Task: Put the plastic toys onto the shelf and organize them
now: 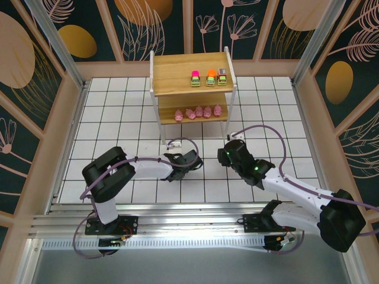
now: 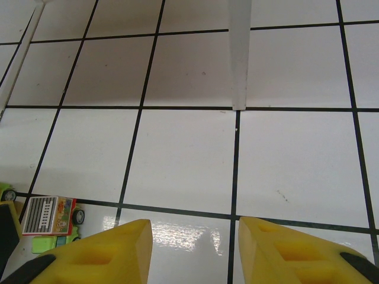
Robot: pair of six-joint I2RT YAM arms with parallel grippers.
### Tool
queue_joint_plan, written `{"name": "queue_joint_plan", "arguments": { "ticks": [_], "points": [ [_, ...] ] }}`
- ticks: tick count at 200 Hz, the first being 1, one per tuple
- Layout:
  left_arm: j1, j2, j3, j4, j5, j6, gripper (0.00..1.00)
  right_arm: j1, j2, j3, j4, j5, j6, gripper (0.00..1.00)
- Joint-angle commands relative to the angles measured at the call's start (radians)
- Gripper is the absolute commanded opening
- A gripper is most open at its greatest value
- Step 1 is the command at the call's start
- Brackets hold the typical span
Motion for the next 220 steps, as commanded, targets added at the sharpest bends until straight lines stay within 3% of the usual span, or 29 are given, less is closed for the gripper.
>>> {"name": "queue_joint_plan", "arguments": {
  "ticks": [1, 112, 170, 220],
  "points": [
    [-0.004, 0.024, 0.014, 0.011, 0.006, 0.027, 0.47, -0.008, -0.004, -0.006, 0.017, 0.001, 0.011, 0.43],
    [-0.004, 0.019, 0.007, -0.01, 0.004, 0.033, 0.35, -0.008, 0.0, -0.004, 0.015, 0.002, 0.007, 0.43],
    [-0.004, -0.026, 0.004, -0.039, -0.005, 0.05, 0.21, -0.008, 0.008, 0.001, 0.02, 0.001, 0.004, 0.43],
    [-0.016, -0.096, 0.006, -0.095, -0.023, 0.044, 0.21, -0.008, 0.018, 0.007, 0.024, -0.002, 0.0, 0.42]
  ]
}}
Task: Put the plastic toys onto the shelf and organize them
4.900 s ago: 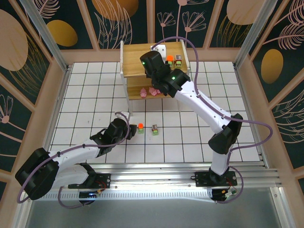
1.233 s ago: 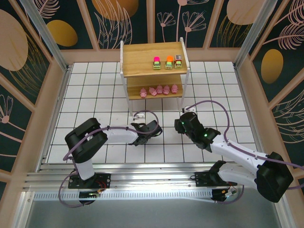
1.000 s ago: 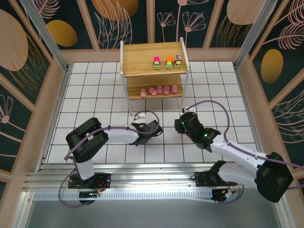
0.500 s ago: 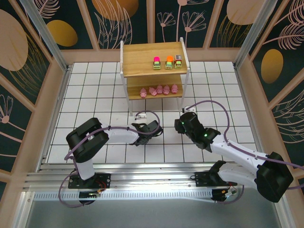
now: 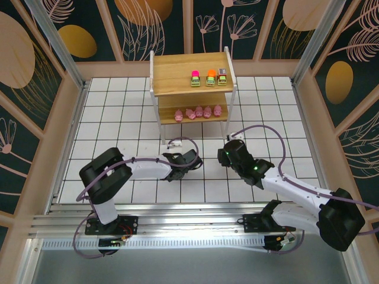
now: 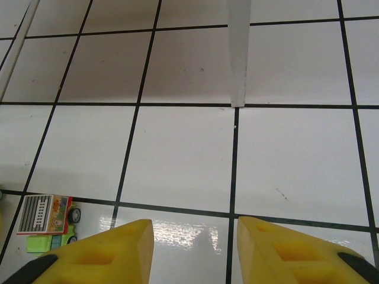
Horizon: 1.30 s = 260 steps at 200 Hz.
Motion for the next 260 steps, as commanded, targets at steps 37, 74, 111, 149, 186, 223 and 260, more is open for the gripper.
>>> {"name": "queue_joint_plan", "arguments": {
  "ticks": [37, 74, 111, 149, 186, 223, 260],
  "points": [
    [-0.062, -0.113, 0.078, -0.172, -0.084, -0.01, 0.21, -0.009, 0.01, 0.01, 0.027, -0.002, -0.003, 0.42],
    [-0.088, -0.163, 0.165, -0.258, -0.121, -0.008, 0.2, -0.008, 0.005, 0.011, 0.024, 0.0, -0.001, 0.41],
    [-0.086, -0.19, 0.256, -0.32, -0.153, 0.018, 0.2, -0.009, -0.009, 0.004, 0.021, 0.0, 0.003, 0.41],
    [-0.087, -0.203, 0.362, -0.375, -0.191, 0.062, 0.2, -0.009, -0.012, 0.003, 0.021, 0.002, 0.004, 0.41],
    [-0.088, -0.211, 0.5, -0.42, -0.231, 0.124, 0.21, -0.009, -0.009, 0.005, 0.021, 0.0, 0.002, 0.41],
    [-0.087, -0.186, 0.667, -0.453, -0.296, 0.216, 0.23, -0.009, -0.012, 0.002, 0.019, 0.0, 0.005, 0.41],
    [-0.086, -0.146, 0.83, -0.464, -0.349, 0.313, 0.26, -0.009, -0.026, -0.002, 0.015, 0.002, 0.008, 0.41]
  ]
}}
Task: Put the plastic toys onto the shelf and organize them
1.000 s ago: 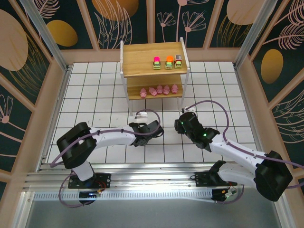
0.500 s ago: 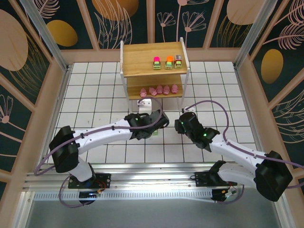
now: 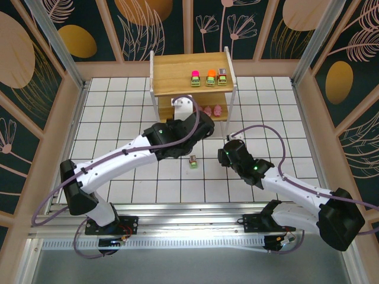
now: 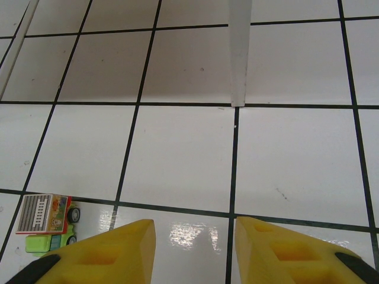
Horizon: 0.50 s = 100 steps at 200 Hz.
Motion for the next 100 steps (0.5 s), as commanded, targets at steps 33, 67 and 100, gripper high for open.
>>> {"name": "queue_joint_plan", "arguments": {
  "ticks": [33, 67, 100],
  "points": [
    [0.026, 0.063, 0.212, -0.052, -0.079, 0.167, 0.27, -0.008, -0.035, -0.004, 0.012, 0.002, 0.013, 0.41],
    [0.097, 0.079, 0.291, -0.049, -0.003, 0.211, 0.28, -0.008, -0.038, -0.006, 0.014, -0.001, 0.012, 0.41],
    [0.158, 0.104, 0.369, -0.055, 0.072, 0.259, 0.27, -0.008, -0.04, -0.007, 0.013, 0.0, 0.013, 0.41]
  ]
}}
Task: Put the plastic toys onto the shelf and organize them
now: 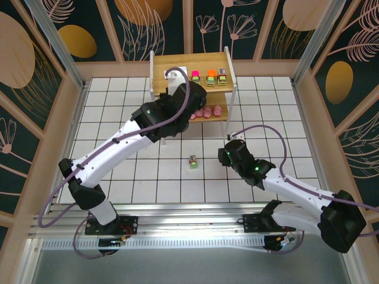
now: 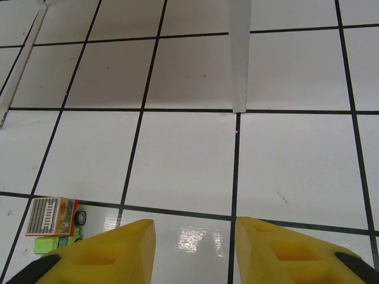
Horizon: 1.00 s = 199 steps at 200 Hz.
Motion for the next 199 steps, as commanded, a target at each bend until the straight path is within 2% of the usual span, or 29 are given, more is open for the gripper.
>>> {"name": "queue_joint_plan", "arguments": {
  "ticks": [1, 78, 199],
  "points": [
    [0.038, 0.036, 0.074, -0.03, 0.062, 0.069, 0.27, -0.009, -0.02, -0.006, 0.014, 0.0, 0.012, 0.41],
    [0.11, 0.164, 0.225, -0.05, 0.156, 0.109, 0.27, -0.009, -0.034, -0.01, 0.006, 0.003, 0.017, 0.41],
    [0.168, 0.213, 0.233, -0.025, 0.208, 0.112, 0.27, -0.009, -0.041, -0.013, 0.004, 0.004, 0.017, 0.41]
  ]
}}
